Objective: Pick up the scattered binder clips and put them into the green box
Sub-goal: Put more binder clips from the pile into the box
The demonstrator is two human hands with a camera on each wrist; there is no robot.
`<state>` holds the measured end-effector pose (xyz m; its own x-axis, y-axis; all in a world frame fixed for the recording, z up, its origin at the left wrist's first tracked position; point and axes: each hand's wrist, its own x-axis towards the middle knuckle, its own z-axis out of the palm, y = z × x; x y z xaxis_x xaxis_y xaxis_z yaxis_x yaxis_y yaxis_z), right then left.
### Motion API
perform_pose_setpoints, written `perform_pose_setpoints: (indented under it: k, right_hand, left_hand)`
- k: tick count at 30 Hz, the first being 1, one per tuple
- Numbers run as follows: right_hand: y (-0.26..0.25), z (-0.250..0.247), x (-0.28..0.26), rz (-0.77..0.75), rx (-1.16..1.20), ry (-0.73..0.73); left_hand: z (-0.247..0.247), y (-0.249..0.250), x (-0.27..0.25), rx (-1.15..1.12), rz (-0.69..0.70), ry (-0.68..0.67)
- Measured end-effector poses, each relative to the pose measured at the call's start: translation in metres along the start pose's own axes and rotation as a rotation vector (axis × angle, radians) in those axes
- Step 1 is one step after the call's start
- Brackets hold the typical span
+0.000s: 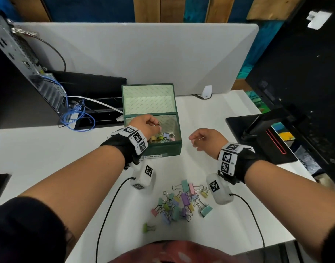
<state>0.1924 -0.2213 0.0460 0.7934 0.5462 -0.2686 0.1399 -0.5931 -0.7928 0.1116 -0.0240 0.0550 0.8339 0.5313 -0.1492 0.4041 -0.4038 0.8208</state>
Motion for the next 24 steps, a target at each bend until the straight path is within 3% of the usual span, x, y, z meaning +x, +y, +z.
perform_pose_setpoints:
  k: [5,8,11,13,16,19,24]
  right_hand:
    - [0.030,-0.005,-0.017,-0.024,-0.303,-0.115]
    - [0.043,-0.002,-0.026,-0.021,-0.497,-0.286]
    - [0.051,0.007,-0.034,-0.029,-0.661,-0.457]
    - [0.055,0.015,-0.038,-0.023,-0.687,-0.484]
    - [0.059,0.027,-0.039,-0.044,-0.766,-0.514]
    - [0.062,0.036,-0.039,-0.084,-0.841,-0.518]
    - [0.065,0.042,-0.037,-0.115,-0.809,-0.468]
  left_hand:
    - [0.008,0.001,0.003,0.195,0.016,-0.062]
    - [0.019,0.001,-0.009,0.315,0.171,-0.105]
    - [0.036,-0.001,-0.029,0.416,0.301,-0.363]
    - [0.052,-0.006,-0.040,0.542,0.313,-0.537]
    - [0.074,-0.016,-0.051,0.705,0.268,-0.684]
    - [0.088,-0.022,-0.062,0.807,0.248,-0.740]
    - [0.099,-0.028,-0.070,0.823,0.228,-0.690]
